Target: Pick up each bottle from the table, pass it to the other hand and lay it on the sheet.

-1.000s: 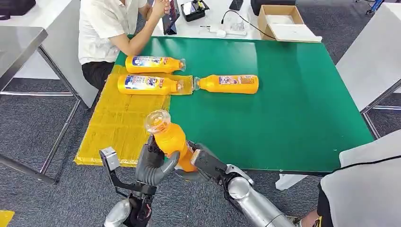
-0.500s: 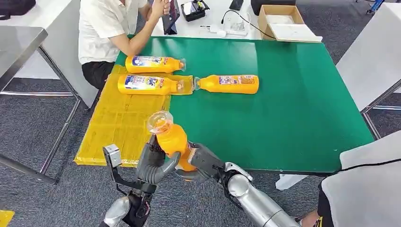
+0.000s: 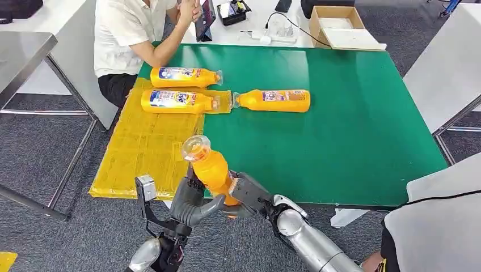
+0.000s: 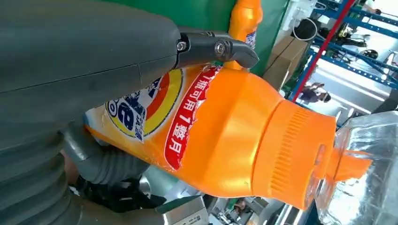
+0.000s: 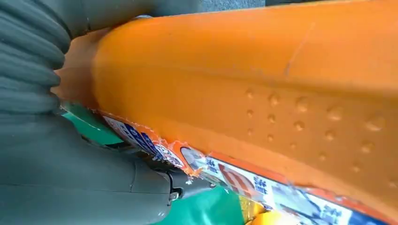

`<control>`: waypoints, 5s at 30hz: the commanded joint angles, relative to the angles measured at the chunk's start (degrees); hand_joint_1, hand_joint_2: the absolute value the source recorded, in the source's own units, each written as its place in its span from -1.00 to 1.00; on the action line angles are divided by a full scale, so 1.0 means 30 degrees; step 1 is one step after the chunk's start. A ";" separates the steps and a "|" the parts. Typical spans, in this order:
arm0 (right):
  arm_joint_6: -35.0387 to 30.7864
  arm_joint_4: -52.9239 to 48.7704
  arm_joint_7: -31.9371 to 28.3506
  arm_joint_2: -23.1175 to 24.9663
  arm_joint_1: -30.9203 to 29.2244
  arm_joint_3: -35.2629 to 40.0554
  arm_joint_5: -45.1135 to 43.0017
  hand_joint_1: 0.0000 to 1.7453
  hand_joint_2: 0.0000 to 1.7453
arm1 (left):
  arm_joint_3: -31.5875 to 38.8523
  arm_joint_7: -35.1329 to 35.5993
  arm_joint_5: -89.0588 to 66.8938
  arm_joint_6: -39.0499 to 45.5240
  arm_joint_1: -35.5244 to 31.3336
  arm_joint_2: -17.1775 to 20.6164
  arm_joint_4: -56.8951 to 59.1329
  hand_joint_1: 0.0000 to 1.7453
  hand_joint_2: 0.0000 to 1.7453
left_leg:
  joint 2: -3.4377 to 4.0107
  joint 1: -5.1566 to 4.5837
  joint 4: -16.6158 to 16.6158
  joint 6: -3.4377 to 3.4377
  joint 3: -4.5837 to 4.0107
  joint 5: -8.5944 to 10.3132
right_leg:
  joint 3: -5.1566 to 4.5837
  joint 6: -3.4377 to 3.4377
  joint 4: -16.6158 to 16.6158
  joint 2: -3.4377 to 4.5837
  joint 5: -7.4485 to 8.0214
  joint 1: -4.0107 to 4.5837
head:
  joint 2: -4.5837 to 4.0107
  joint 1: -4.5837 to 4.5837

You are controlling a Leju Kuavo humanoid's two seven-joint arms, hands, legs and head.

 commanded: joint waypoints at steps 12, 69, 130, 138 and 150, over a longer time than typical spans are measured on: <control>0.0048 0.1426 0.0190 0.0028 -0.1619 0.0582 0.0188 1.00 1.00 | -0.0317 0.1354 0.2486 -0.0261 -0.1624 -0.0038 0.2748 -1.00 1.00 | 0.0007 0.0004 -0.0005 -0.0027 0.0065 -0.0013 | 0.0060 -0.0042 0.0003 0.0001 -0.0016 0.0007 | 0.0000 0.0000; -0.3423 -0.3599 -0.1290 0.0052 0.2120 -0.1193 0.0439 -1.00 1.00 | 0.1220 -0.1276 -0.0226 0.2250 -0.1816 -0.0138 0.1680 1.00 1.00 | -0.0033 0.0017 -0.0011 -0.0021 0.0029 -0.0010 | 0.0044 -0.0032 -0.0015 -0.0036 -0.0019 0.0020 | 0.0000 0.0000; -0.6779 -0.7688 -0.3346 0.2478 0.6127 -0.3539 -0.0843 -1.00 -1.00 | 0.6234 0.3657 -2.5300 0.3878 -1.2624 0.0122 1.9635 0.86 1.00 | -0.0003 0.0007 -0.0033 -0.0031 0.0115 0.0015 | 0.0109 -0.0025 -0.0009 -0.0001 -0.0003 0.0002 | 0.0000 0.0000; -0.6619 -0.7775 -0.3483 0.2432 0.6436 -0.3712 -0.0916 -1.00 -1.00 | 0.4207 0.2283 -2.5334 0.2841 -1.2552 0.0040 1.7816 -1.00 1.00 | -0.0054 0.0023 -0.0010 -0.0032 0.0117 0.0011 | 0.0146 -0.0039 -0.0008 -0.0051 -0.0005 0.0019 | 0.0000 0.0007; -0.6434 -0.7989 -0.3561 0.2405 0.6646 -0.3865 -0.0793 -1.00 -1.00 | 0.2020 0.2464 -2.5504 0.2964 -1.2459 0.0260 1.6042 -1.00 1.00 | -0.0060 0.0018 -0.0010 -0.0040 0.0096 0.0001 | 0.0114 -0.0044 -0.0004 -0.0062 -0.0020 0.0020 | 0.0000 0.0007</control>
